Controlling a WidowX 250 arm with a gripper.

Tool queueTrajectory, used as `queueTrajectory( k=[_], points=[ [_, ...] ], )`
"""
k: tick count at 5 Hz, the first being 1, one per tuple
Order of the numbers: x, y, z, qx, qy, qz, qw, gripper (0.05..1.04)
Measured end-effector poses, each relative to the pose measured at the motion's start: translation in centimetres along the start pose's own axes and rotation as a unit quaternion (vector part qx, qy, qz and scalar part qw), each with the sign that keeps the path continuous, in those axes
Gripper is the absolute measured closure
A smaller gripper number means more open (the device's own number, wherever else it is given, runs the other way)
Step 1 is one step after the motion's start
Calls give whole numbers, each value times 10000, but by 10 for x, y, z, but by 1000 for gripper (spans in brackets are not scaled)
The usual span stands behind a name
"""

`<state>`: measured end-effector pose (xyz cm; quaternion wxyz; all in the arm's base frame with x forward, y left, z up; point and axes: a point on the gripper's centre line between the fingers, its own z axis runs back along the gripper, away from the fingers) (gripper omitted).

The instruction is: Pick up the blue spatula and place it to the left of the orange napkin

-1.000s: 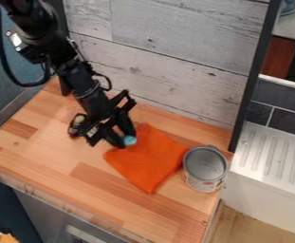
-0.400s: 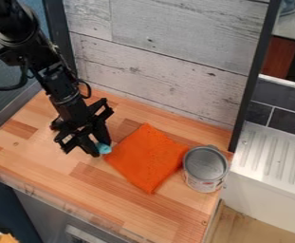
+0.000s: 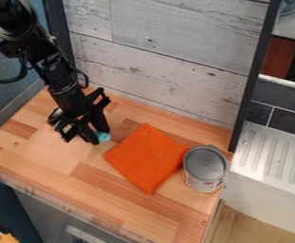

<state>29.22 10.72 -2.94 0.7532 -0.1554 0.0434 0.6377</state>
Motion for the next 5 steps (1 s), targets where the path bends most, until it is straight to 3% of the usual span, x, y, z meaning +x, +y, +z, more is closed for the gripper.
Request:
queueTrajectory(
  k=[1, 3, 5],
  points=[
    [7, -8, -3, -24, 15, 175, 9998, 756],
    [30, -21, 4, -172, -294, 386, 9987, 756],
    [41, -20, 5, -147, -392, 410, 9983, 756]
  ],
)
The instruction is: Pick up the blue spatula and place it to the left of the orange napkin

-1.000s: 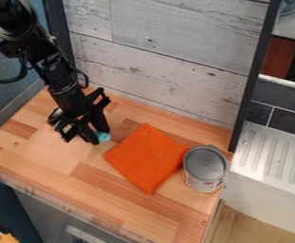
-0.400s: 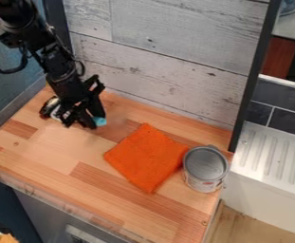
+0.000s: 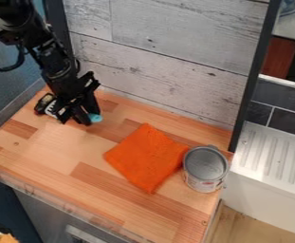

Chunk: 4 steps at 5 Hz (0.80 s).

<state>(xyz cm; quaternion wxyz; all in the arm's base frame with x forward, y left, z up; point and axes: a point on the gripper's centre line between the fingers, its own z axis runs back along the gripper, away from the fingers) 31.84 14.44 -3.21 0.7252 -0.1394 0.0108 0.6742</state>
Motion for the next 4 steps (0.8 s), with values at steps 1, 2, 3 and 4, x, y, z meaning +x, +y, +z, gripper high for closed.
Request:
queueTrajectory(
  k=[1, 2, 3, 4],
  points=[
    [-6, 7, -5, 85, 46, -128, 9999, 756],
    [-27, 23, -21, 443, 23, -523, 9976, 756],
    [-26, 22, -24, 444, -266, -788, 9955, 694],
    [-27, 20, -25, 570, -584, -925, 9924, 397]
  ],
)
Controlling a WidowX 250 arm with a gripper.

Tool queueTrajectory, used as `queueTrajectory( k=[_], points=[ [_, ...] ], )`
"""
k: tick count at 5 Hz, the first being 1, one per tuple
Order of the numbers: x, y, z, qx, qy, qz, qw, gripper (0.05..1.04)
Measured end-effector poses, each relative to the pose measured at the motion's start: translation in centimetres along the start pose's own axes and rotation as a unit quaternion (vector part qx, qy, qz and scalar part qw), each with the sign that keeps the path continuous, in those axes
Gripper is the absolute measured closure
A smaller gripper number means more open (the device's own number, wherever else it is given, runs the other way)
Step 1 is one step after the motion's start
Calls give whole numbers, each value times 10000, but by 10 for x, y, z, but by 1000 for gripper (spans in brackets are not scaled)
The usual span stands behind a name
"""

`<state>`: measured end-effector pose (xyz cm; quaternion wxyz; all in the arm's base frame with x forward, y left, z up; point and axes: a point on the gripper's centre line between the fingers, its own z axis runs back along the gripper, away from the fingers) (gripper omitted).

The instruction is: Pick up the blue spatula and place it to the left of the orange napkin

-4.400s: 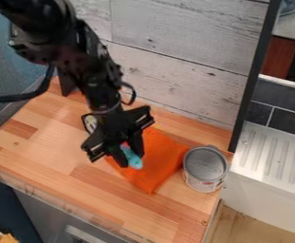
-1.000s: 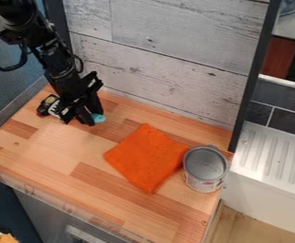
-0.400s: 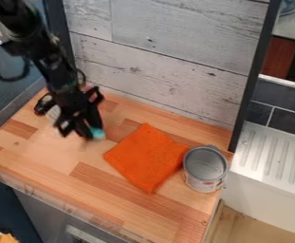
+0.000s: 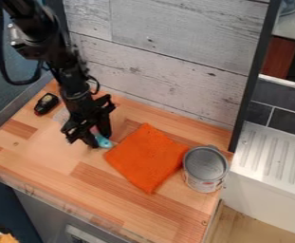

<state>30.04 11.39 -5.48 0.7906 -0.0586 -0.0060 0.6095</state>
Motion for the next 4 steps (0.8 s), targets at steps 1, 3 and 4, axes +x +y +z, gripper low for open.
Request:
queueTrajectory(
  k=[1, 3, 4],
  points=[
    [-3, 1, 1, 57, -85, -67, 9999, 132],
    [-13, -13, 40, -74, -274, -695, 9972, 82],
    [-18, -20, 72, -286, -413, -1008, 9936, 83]
  ],
)
